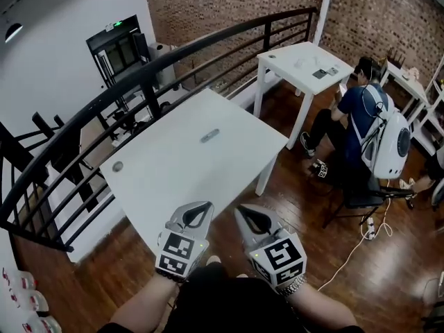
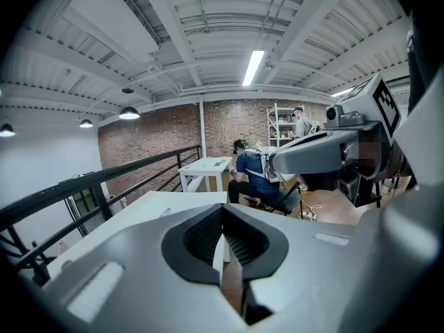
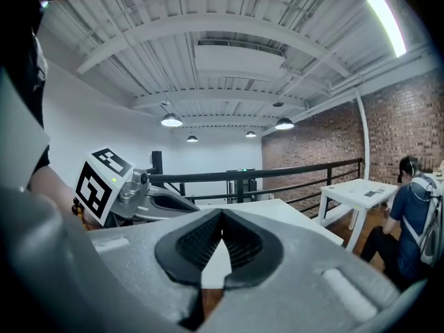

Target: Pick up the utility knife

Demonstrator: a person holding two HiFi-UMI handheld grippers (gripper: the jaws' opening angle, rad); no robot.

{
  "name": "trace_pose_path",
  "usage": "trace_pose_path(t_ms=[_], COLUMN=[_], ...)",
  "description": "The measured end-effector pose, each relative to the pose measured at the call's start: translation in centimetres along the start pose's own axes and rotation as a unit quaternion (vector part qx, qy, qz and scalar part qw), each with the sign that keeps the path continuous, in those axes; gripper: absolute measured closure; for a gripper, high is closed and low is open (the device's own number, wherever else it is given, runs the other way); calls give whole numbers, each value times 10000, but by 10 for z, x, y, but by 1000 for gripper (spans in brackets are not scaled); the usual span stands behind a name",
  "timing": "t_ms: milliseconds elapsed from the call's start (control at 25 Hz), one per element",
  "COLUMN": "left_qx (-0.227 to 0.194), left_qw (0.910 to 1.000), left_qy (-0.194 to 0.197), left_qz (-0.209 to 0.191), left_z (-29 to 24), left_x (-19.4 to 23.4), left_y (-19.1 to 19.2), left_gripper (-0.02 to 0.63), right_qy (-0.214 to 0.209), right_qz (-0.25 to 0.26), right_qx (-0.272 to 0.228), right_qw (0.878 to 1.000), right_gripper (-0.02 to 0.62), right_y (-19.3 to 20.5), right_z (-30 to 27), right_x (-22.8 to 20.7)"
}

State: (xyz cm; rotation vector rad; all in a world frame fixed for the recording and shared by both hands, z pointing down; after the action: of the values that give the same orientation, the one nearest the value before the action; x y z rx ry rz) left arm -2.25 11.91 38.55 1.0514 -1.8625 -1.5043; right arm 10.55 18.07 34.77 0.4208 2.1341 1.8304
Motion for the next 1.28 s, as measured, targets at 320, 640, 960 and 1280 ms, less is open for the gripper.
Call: trace_pose_path(t_ms=[320, 640, 960, 1280], left_qx=[56, 74, 273, 514], left_qw=[9999, 9993, 9989, 9959], left_qy=[-107, -279, -354, -731], left_qz=[88, 228, 102, 172], left_z=[-54, -127, -175, -193], left_x=[-4, 37, 78, 109], left_y=[-2, -6, -16, -15], left_gripper=[591, 591, 589, 589], right_qy=[-60, -100, -372, -1090], right_qz=[-12, 68, 66, -46], right_qx=[39, 220, 178, 349], right_qw=[10000, 9997, 9991, 9934], right_gripper=[603, 603, 603, 603], right_y=[6, 3, -16, -7], right_z=[-3, -47, -115, -180], right_x=[-56, -127, -175, -194])
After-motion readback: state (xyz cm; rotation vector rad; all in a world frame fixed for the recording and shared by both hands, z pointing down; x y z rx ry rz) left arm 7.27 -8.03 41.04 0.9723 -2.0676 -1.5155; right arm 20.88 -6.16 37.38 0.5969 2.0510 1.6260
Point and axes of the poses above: the fingertips, and each gripper's own axes: z backward along the fingers, x to its left, y out of its underside, the point moved 7 cm from there along z, backward along the fingers, and after that the axes turned 7 degrees about -x, right-handed, at the moved point
